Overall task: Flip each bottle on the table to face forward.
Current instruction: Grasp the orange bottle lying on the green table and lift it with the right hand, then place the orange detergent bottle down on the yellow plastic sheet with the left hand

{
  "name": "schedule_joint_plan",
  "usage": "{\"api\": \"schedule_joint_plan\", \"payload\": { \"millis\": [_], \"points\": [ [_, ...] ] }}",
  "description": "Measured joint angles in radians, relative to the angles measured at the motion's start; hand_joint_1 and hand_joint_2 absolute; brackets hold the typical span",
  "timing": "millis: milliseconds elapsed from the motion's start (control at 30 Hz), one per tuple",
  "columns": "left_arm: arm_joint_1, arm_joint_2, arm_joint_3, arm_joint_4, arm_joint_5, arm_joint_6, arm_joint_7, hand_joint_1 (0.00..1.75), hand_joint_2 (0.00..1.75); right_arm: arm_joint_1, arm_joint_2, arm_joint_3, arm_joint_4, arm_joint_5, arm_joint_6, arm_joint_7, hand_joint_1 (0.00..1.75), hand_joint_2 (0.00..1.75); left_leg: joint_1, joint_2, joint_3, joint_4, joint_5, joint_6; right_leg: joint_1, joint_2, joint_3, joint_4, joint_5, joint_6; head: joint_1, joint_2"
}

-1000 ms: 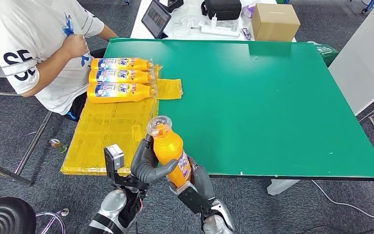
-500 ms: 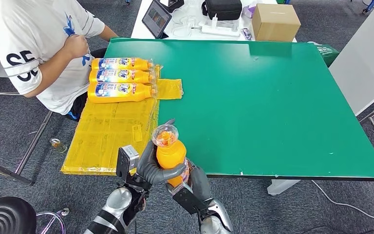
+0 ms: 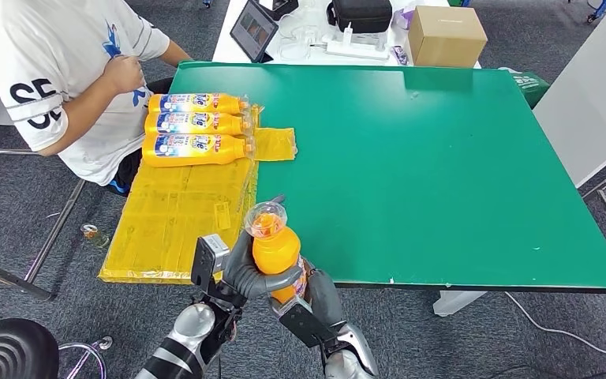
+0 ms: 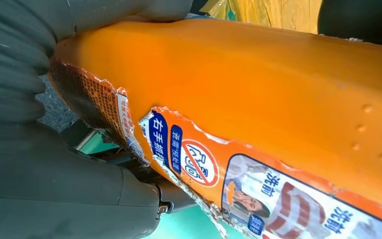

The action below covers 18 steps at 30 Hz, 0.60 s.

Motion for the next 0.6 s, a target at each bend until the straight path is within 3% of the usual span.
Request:
{"api": "schedule_joint_plan", "payload": {
  "millis": [100,133,467,600],
  "points": [
    [-0.001,0.0,0.001,0.009,0.012,-0.015,0.0,1.35,1.75,0.0,0.0,0.004,0.004,-0.007,0.001,0.0,1.75,1.75,0.0,0.0,0.0,0.0,0.0,0.0,0.0,0.0,0.0,0.0,0.0,0.0,0.0,0.0],
    [-0.002,0.001,0.001,0.012,0.016,-0.023,0.0,1.69,1.75,0.0,0.0,0.005,0.006,-0.009,0.001,-0.001,1.75,1.75,0.0,0.0,0.0,0.0,0.0,0.0,0.0,0.0,0.0,0.0,0.0,0.0,0.0,0.0],
    [-0.011,0.028,0.004,0.049,0.161,-0.199,0.008,1.75,1.75,0.0,0.0,0.016,0.032,-0.017,0.002,-0.017,1.75,1.75,0.0,0.0,0.0,0.0,0.0,0.0,0.0,0.0,0.0,0.0,0.0,0.0,0.0,0.0],
    [-0.012,0.035,0.006,0.061,0.179,-0.217,0.008,1.75,1.75,0.0,0.0,0.022,0.039,-0.017,0.002,-0.018,1.75,1.75,0.0,0.0,0.0,0.0,0.0,0.0,0.0,0.0,0.0,0.0,0.0,0.0,0.0,0.0]
  ]
}}
